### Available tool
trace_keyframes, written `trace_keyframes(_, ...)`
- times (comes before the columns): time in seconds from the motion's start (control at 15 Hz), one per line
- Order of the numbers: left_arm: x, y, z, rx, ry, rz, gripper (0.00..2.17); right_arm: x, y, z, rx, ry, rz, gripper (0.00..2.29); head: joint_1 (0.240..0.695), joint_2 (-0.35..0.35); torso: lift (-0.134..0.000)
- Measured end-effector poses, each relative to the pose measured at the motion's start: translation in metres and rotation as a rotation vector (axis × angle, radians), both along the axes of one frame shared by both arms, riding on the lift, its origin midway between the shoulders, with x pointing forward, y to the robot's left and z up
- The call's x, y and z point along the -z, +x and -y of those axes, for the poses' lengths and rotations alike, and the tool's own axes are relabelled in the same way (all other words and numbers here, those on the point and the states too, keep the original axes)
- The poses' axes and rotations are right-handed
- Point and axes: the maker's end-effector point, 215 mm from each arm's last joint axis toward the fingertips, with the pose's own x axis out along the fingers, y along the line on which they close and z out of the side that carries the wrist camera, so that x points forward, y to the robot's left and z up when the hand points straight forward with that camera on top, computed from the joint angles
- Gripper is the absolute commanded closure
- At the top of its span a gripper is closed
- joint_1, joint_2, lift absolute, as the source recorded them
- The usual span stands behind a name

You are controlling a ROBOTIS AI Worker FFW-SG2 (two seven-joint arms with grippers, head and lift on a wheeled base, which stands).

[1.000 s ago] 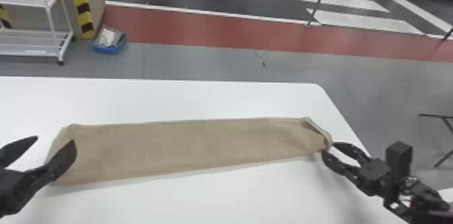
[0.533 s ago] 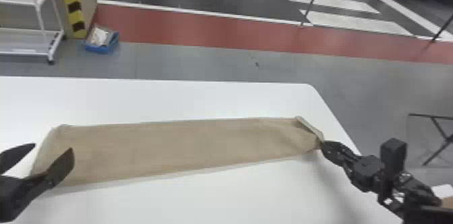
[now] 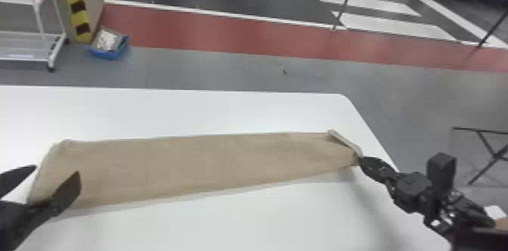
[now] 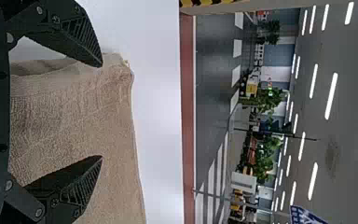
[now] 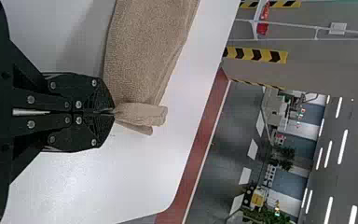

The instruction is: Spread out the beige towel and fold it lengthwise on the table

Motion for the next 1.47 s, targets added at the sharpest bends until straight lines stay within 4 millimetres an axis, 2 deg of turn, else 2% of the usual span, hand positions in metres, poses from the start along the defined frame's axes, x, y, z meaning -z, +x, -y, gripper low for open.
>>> trace_keyframes(0.13, 0.007, 0.000, 0.001, 0.001, 0.012, -0.010, 0.22, -0.002, 0.000, 0.002, -0.015, 0.002, -0.004, 1.15, 0.695, -0.310, -0.124)
trace_keyframes(0.27, 0.017, -0.001, 0.002, 0.004, 0.027, -0.025, 0.22, -0.005, 0.004, 0.013, -0.008, -0.001, -0.006, 1.15, 0.695, -0.321, -0.124)
trace_keyframes(0.53, 0.022, 0.000, 0.000, 0.003, 0.034, -0.033, 0.22, -0.013, 0.014, 0.032, 0.007, -0.020, -0.007, 1.14, 0.695, -0.338, -0.124)
trace_keyframes(0.67, 0.022, 0.000, 0.000, 0.003, 0.039, -0.033, 0.22, -0.011, 0.016, 0.034, 0.009, -0.020, -0.014, 1.13, 0.695, -0.339, -0.124)
trace_keyframes(0.8, 0.022, 0.000, -0.001, 0.003, 0.041, -0.033, 0.22, -0.009, 0.017, 0.035, 0.007, -0.023, -0.022, 0.92, 0.695, -0.339, -0.124)
trace_keyframes(1.2, 0.023, 0.000, 0.002, 0.008, 0.058, -0.032, 0.22, -0.006, 0.013, 0.041, 0.015, -0.022, -0.029, 0.92, 0.695, -0.348, -0.124)
trace_keyframes(1.47, 0.025, 0.001, -0.005, -0.006, 0.118, -0.022, 0.22, -0.006, 0.011, 0.042, 0.016, -0.018, -0.025, 0.92, 0.695, -0.345, -0.124)
